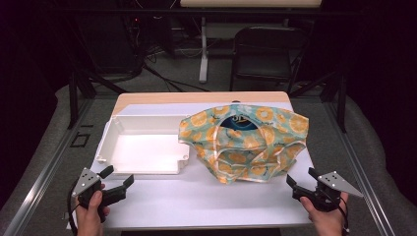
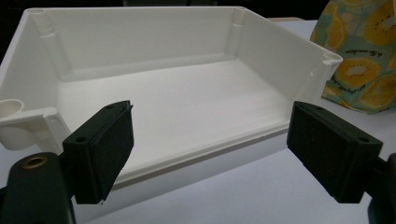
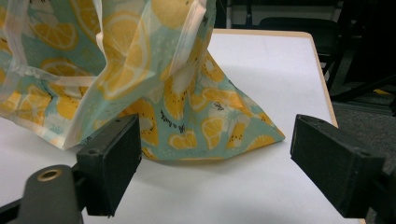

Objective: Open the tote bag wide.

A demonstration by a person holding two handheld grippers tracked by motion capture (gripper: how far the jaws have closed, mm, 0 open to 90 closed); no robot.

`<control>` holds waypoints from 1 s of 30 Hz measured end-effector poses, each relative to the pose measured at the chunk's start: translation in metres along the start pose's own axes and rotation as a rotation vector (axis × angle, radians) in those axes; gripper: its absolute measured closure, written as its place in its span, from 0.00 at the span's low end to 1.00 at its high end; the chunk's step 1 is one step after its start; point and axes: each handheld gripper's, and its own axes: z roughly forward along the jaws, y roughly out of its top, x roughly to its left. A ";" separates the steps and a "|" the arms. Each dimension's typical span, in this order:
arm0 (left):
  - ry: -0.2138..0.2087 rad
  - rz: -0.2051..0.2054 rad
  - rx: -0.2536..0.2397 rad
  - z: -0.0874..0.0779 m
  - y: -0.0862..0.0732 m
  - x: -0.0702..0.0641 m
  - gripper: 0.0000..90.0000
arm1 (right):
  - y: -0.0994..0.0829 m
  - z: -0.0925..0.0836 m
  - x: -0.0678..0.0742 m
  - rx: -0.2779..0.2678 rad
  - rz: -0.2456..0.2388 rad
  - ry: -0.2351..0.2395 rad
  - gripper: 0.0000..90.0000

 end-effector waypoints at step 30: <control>-0.041 -0.016 0.019 0.010 -0.003 -0.005 0.17 | 0.009 -0.011 0.014 -0.052 0.007 0.044 0.42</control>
